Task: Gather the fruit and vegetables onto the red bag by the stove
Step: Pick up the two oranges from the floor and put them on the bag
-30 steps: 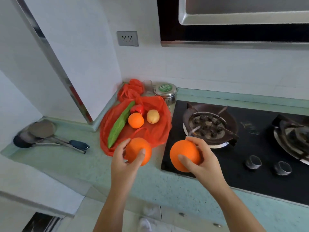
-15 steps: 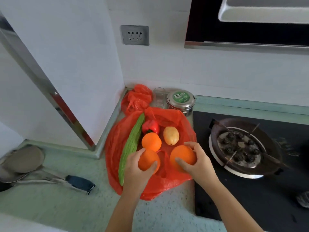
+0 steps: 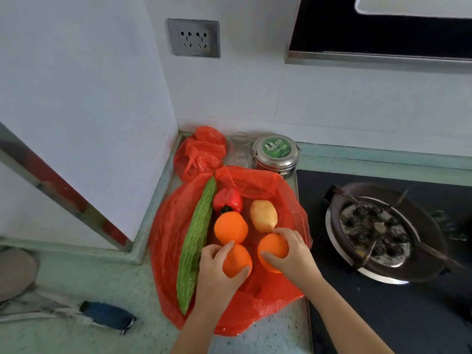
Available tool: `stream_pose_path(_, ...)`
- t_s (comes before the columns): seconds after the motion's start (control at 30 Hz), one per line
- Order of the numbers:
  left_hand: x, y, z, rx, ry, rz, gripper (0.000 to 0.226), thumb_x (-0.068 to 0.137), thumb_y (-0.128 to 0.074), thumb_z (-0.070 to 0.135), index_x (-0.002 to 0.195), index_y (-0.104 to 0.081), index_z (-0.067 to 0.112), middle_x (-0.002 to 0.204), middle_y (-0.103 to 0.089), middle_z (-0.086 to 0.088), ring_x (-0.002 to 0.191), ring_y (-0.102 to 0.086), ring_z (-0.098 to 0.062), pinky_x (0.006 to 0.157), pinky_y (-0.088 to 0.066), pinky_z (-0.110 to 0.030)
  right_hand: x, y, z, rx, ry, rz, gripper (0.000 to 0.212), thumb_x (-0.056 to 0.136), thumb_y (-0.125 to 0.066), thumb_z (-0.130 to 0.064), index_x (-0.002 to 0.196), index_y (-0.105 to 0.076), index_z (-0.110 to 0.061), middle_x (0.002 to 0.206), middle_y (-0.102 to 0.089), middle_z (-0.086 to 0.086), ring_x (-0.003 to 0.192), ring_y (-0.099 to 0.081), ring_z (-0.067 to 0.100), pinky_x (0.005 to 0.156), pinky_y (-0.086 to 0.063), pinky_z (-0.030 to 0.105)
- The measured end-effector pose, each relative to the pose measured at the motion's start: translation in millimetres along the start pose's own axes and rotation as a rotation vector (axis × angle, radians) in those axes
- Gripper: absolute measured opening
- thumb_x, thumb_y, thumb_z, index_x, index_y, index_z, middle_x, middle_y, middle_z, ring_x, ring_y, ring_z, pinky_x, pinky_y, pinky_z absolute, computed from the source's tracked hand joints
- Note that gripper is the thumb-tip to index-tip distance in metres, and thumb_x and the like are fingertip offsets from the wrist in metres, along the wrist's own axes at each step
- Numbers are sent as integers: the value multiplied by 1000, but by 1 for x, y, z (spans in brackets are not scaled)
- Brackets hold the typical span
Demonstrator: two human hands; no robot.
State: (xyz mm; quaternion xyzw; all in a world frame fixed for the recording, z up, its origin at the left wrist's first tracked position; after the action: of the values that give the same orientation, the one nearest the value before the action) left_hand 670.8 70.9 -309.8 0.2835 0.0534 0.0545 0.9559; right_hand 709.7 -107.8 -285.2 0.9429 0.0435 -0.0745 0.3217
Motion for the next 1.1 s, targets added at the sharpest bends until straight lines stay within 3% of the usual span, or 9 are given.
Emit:
stream_pose_path(0.3,17,-2,-8,67,-88,20,76,60,-56,60,123,-55,18,111,-42,3,108,-43,-14,93,-36,-26,27,-14,3,-49,-1,-18,59,74,-71,-39,126,-46,-26,120,-39,-10,105,-41,6,81,-37,20)
stream_pose_path(0.77,19,-7,-5,222,-161,-28,81,62,-48,66,129,-49,21,122,-42,0,114,-39,-16,87,-34,-22,26,-16,2,-95,27,-30,66,73,-69,-46,130,-41,-30,130,-39,-6,118,-38,12,92,-39,28)
stream_pose_path(1.1,11,-4,3,345,-240,0,68,72,-48,58,123,-54,13,127,-45,-9,119,-41,-26,92,-41,-36,-1,1,-6,-227,130,55,62,81,-60,-47,135,-37,-27,139,-34,-4,127,-31,14,91,-32,22)
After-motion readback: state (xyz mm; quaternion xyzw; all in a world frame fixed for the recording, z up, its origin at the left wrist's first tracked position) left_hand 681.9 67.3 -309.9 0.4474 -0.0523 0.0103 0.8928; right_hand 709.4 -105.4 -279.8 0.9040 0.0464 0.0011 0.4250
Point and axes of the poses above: each hand's wrist, its own x-axis towards the middle knuckle, its own y-axis out of the back of the hand, z = x × y, the point moved 2 cm from there along x, towards the middle knuckle
